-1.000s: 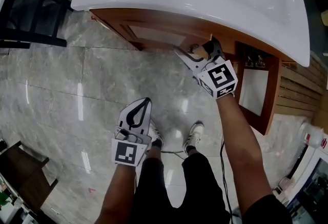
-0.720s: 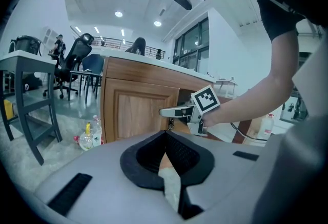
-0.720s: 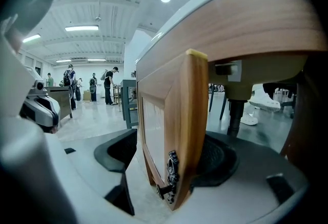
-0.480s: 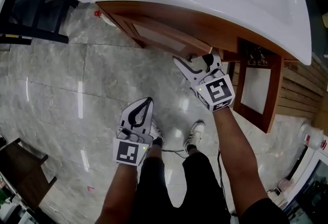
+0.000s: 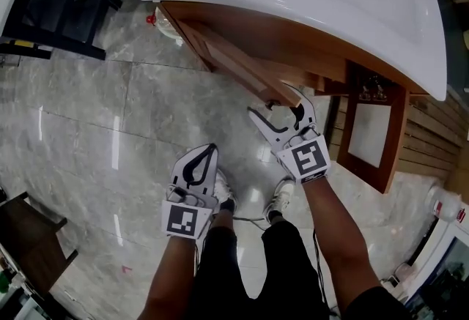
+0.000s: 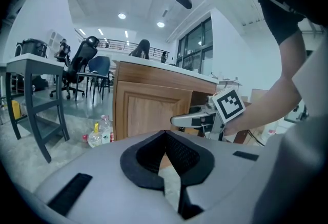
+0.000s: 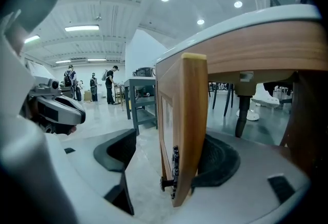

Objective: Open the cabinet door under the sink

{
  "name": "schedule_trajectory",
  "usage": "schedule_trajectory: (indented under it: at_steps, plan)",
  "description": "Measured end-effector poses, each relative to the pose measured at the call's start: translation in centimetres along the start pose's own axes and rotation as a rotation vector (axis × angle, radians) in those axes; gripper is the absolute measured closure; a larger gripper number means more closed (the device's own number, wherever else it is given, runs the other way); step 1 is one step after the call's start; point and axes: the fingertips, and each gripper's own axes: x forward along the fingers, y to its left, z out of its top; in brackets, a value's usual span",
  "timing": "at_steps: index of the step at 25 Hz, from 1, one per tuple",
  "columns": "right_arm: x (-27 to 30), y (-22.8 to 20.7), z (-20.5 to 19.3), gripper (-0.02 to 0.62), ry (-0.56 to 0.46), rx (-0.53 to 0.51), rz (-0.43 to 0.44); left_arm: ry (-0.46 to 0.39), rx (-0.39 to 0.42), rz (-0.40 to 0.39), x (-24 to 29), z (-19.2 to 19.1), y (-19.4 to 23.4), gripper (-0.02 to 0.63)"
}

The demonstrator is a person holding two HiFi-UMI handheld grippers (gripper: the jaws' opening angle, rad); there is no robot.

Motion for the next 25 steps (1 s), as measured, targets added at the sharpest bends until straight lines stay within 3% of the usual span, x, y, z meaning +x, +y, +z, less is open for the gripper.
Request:
schedule_trajectory:
  at_steps: [5,10,25]
  plan:
    - [-0.3,3.3,0.1,0.258,-0.005,-0.012,0.020,0.009,-0.008,0.032,-1.0,-0.6,1.1,0.584]
    - [-0.6,5.1,0.5,0.246,-0.024,0.076,0.008,-0.003,-0.008,0.063,-2.2,-0.8,2.4,0.584]
    - [0.5,12.8,1.6,0.236,-0.048,0.105,0.052,0.011,-0.044,0.107,-5.1,-2.0,5.7,0.584]
